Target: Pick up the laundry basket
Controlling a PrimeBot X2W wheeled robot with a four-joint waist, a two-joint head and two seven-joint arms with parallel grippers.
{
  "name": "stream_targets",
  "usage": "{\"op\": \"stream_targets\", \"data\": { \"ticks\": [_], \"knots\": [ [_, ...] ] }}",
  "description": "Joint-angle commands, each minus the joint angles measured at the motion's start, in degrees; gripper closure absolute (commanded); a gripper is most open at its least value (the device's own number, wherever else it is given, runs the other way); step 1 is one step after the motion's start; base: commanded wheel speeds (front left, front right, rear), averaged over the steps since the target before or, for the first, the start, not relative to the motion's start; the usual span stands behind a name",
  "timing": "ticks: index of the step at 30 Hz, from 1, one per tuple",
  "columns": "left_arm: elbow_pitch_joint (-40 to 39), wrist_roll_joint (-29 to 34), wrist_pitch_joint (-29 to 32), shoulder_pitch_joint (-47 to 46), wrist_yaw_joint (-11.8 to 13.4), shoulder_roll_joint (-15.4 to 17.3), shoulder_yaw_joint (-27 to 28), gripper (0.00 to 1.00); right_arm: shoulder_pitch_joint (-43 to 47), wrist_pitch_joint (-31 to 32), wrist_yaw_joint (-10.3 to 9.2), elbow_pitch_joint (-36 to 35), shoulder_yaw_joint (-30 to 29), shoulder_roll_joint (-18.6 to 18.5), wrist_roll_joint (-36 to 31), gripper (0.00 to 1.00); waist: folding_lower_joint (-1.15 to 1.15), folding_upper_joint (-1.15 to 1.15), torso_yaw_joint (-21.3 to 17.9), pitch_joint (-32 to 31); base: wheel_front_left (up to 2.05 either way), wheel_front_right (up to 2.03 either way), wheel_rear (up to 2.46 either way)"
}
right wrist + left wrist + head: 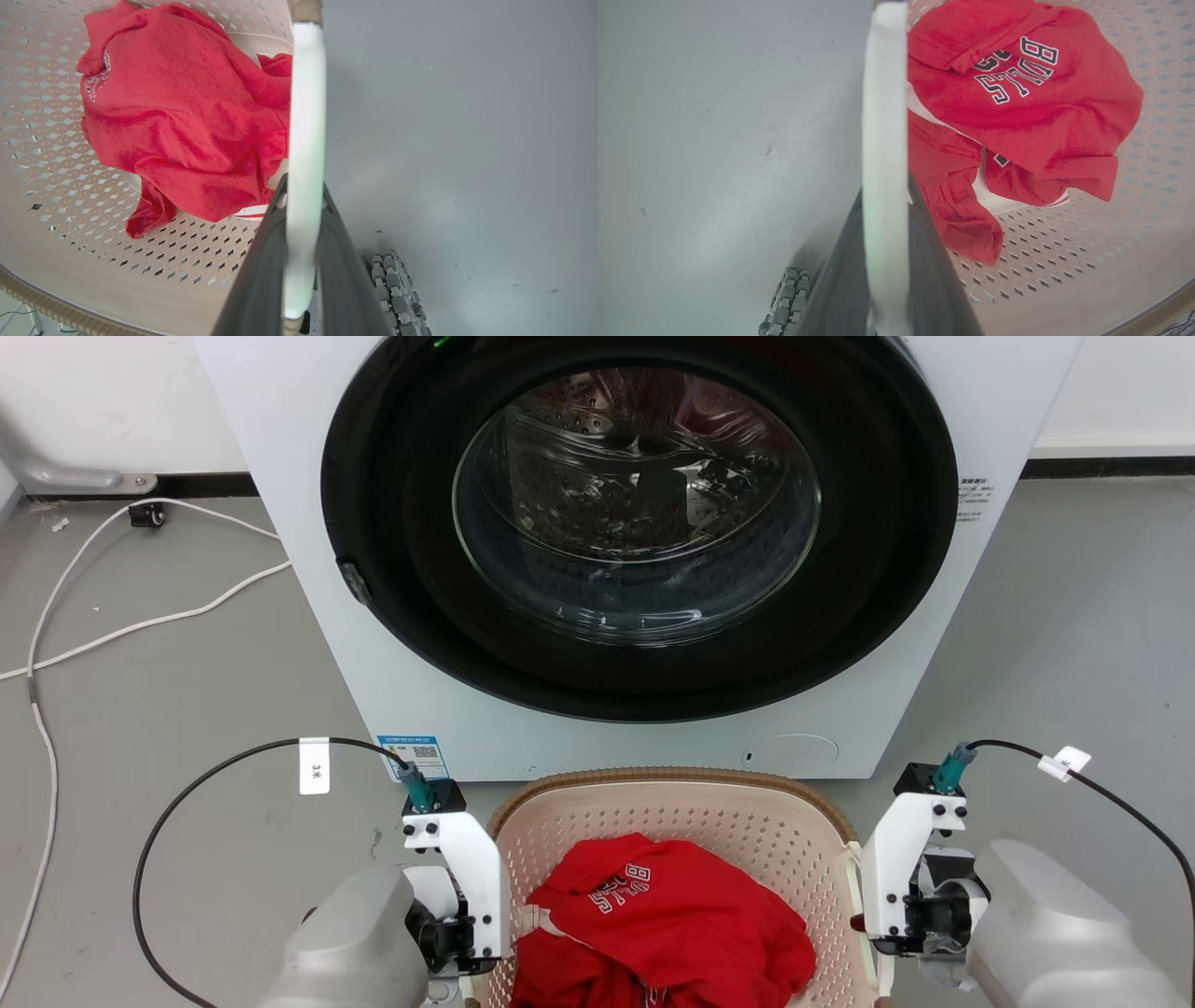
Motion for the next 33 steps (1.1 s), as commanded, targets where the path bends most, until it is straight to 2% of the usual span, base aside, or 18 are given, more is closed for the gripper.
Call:
{"op": "stream_targets", "data": {
  "ticks": [1, 33],
  "knots": [
    [-1.56, -0.77, -0.43, 0.17, -0.85, -2.11, -0.16, 1.00, -0.46, -0.21, 0.68, -0.72, 0.17, 2.48, 0.65, 1.00, 0.00, 0.00, -0.02, 0.00, 0.00, 0.00, 0.00],
    [-1.46, -4.12, -2.04, 0.41, -0.85, -1.61, -3.54, 1.00, -0.98, -0.99, 0.68, -0.19, 1.25, 2.43, 1.81, 1.00, 0.00, 0.00, -0.04, -0.22, 0.00, 0.00, 0.00]
  ]
}}
